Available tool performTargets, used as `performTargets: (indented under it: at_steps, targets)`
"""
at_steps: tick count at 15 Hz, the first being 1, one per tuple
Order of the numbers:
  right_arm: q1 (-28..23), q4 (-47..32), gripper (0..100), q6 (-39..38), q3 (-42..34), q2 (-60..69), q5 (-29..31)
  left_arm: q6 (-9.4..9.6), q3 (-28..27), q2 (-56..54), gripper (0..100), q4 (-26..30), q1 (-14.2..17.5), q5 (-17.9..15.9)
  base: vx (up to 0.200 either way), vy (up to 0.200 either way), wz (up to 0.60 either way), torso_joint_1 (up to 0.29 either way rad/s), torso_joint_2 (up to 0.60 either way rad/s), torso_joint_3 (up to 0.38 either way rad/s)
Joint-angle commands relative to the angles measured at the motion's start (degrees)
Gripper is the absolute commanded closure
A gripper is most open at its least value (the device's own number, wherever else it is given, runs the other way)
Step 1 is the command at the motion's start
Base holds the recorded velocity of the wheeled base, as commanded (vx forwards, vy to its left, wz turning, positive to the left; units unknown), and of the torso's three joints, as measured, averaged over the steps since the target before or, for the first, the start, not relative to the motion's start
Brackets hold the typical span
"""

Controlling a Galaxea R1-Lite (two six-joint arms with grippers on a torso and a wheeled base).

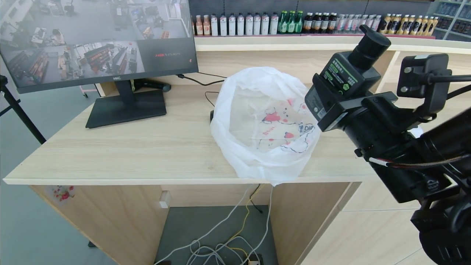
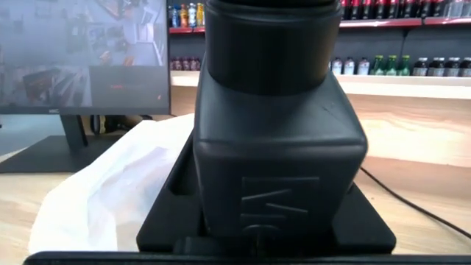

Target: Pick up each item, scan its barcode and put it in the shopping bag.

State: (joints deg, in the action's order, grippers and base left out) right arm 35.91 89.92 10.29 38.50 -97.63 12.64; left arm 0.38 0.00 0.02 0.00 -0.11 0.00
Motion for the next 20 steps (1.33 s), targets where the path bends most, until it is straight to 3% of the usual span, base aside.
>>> performTargets:
  at_steps: [1,3,5,11,14,20]
  targets:
    - [1.26,-0.36,100,0.08,0.17,0.16,0.19,-0.03,0.00,-0.02,0,0.00,0.02,0.00,0.000,0.000,0.00,0.000,0.00,0.000]
    - [2.76,-5.81,100,0.17,3.16,0.34,1.95,0.06,0.00,-0.02,0,0.00,0.02,0.00,0.000,0.000,0.00,0.000,0.00,0.000]
    - [5.13,-14.77,100,1.14,12.30,0.08,6.34,0.06,0.00,-0.02,0,0.00,0.02,0.00,0.000,0.000,0.00,0.000,0.00,0.000]
    - [5.48,-34.20,100,2.89,29.09,-2.12,7.49,-0.03,0.00,-0.02,0,0.00,0.02,0.00,0.000,0.000,0.00,0.000,0.00,0.000]
    - [5.48,-34.99,100,2.72,35.07,-6.52,7.49,-0.03,0.00,-0.02,0,0.00,0.02,0.00,0.000,0.000,0.00,0.000,0.00,0.000]
    - [4.96,-35.95,100,-1.06,39.02,-13.90,7.49,-0.03,0.00,-0.02,0,0.00,0.02,0.00,0.000,0.000,0.00,0.000,0.00,0.000]
